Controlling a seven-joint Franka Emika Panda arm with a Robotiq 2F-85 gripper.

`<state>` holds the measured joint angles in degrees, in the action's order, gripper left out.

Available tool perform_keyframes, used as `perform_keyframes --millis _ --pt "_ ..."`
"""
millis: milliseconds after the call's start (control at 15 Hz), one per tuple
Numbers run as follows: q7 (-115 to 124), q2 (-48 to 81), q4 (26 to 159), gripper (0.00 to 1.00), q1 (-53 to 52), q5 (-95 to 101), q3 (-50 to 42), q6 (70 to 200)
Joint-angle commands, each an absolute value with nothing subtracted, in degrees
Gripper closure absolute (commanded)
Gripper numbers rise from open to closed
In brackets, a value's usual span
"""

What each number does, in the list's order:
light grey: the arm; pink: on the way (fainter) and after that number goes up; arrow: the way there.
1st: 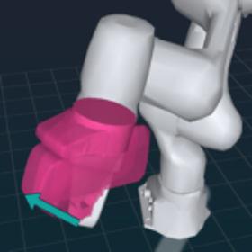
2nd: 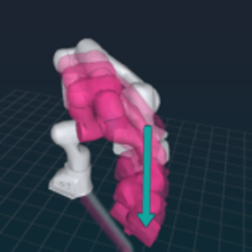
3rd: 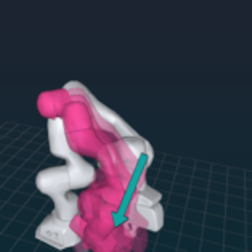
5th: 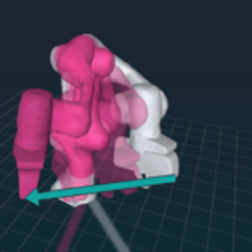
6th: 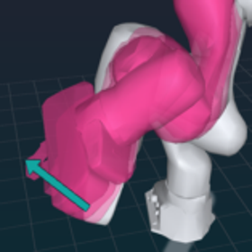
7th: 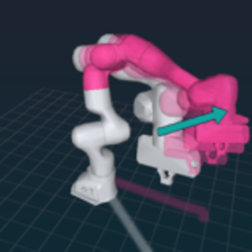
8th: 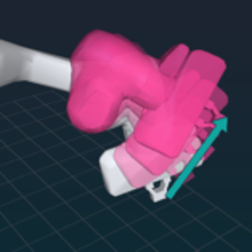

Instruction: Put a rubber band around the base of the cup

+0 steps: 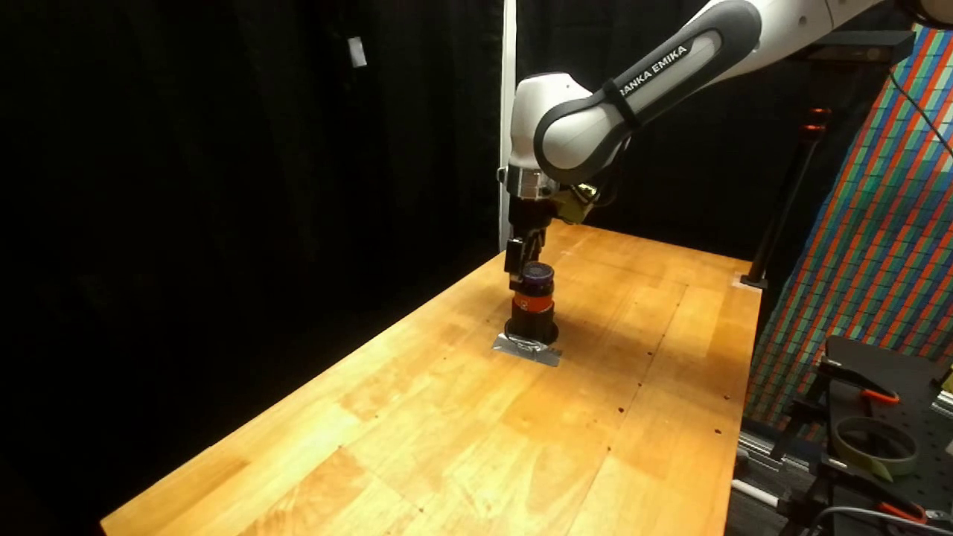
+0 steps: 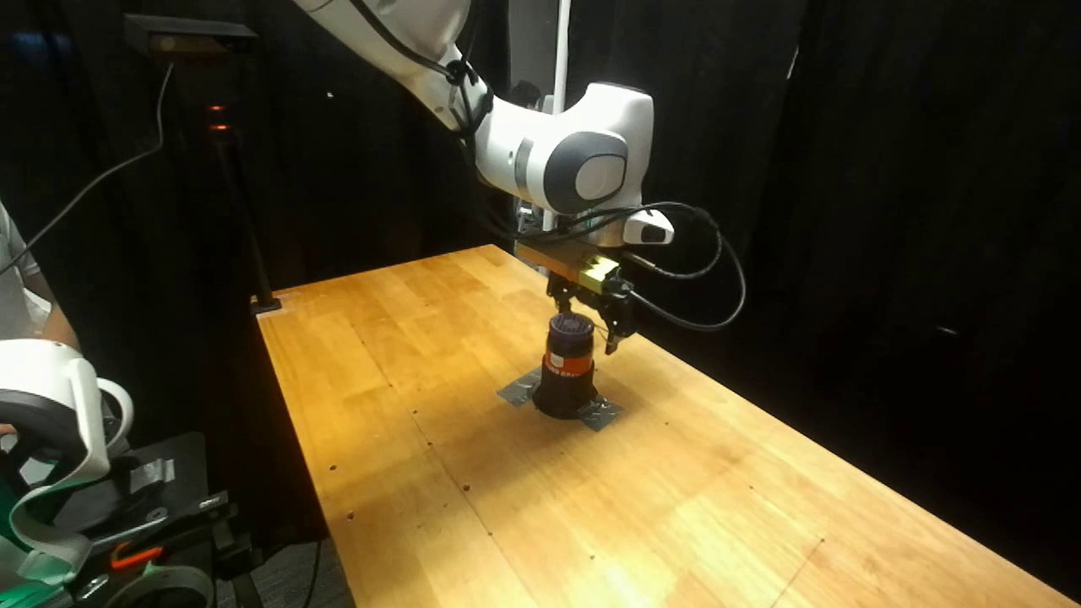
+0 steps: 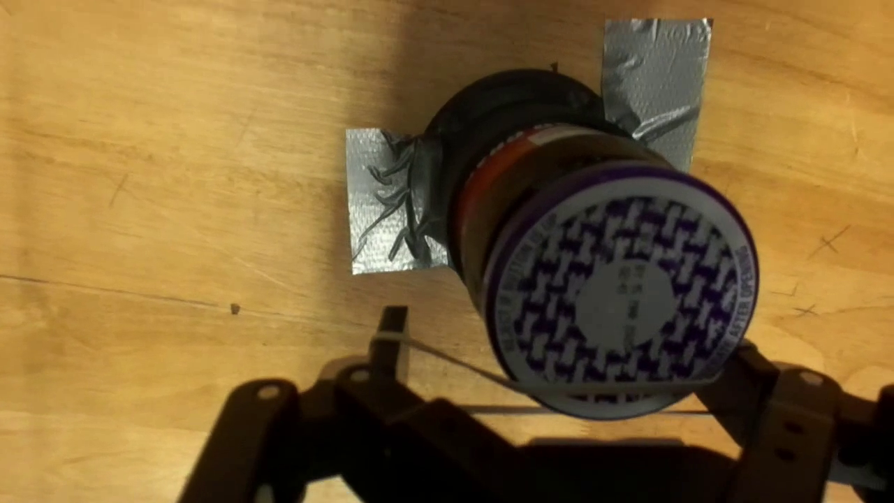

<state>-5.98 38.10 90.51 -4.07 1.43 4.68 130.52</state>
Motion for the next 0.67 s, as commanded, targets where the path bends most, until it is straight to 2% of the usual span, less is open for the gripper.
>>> perform_keyframes --millis 0,600 --pt "-7.6 39.8 85.8 0.00 -3.5 0.3 5.5 121.9" --pt "-9.1 38.4 85.5 0.00 -2.3 -0.6 5.5 112.1"
